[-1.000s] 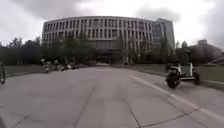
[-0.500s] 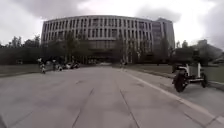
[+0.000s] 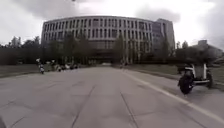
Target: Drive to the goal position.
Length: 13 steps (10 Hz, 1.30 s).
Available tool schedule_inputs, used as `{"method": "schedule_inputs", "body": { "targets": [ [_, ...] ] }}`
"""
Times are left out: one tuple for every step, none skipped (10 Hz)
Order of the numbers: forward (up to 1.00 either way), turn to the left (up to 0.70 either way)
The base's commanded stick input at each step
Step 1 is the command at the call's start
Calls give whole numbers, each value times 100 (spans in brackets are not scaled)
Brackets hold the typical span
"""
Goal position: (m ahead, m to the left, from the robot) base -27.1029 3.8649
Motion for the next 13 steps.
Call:
{"method": "schedule_inputs", "body": {
  "targets": [
    [28,10],
    [28,11],
    [28,11],
    [28,11],
    [28,11],
    [28,12],
    [28,11],
    [28,11],
    [28,11],
    [28,11],
    [28,10],
    [28,10],
    [28,9]
  ]
}}
